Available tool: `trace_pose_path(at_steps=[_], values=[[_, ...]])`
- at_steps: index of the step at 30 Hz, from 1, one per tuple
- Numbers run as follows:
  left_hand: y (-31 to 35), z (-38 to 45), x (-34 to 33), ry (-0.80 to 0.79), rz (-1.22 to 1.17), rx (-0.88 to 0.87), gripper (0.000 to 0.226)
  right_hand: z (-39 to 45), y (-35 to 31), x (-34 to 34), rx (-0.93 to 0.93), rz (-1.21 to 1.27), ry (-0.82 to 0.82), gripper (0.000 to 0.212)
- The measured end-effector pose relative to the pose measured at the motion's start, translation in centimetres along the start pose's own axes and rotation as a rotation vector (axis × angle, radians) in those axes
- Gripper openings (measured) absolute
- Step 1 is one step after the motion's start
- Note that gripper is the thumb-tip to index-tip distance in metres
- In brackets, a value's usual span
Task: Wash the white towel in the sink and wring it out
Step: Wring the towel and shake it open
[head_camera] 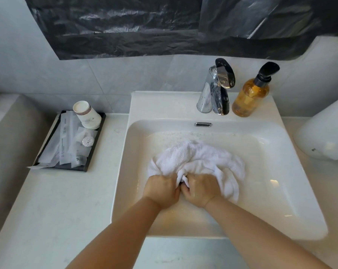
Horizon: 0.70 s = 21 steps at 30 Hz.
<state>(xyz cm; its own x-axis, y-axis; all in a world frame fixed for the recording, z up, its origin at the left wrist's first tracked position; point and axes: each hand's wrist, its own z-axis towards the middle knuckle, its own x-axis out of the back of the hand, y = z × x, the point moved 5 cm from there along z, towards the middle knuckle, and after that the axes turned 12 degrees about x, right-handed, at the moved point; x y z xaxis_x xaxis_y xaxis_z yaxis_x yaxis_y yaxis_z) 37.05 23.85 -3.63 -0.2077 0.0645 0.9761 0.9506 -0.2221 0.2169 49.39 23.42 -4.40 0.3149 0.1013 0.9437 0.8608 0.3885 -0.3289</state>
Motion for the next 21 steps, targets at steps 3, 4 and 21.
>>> trace_pose_path(at_steps=[3,4,21], values=[[0.2,0.0,0.8,-0.158,-0.017,0.282,0.027,0.2,-0.4,1.2,-0.114,0.104,-0.051,0.038],[-0.1,-0.2,0.9,-0.233,-0.113,0.378,0.025,0.3,-0.3,1.5,-0.155,0.202,-0.127,0.030],[3.7,-0.2,16.6,0.015,-1.438,0.268,0.031,0.5,-5.8,29.9,-0.036,0.528,0.375,0.025]])
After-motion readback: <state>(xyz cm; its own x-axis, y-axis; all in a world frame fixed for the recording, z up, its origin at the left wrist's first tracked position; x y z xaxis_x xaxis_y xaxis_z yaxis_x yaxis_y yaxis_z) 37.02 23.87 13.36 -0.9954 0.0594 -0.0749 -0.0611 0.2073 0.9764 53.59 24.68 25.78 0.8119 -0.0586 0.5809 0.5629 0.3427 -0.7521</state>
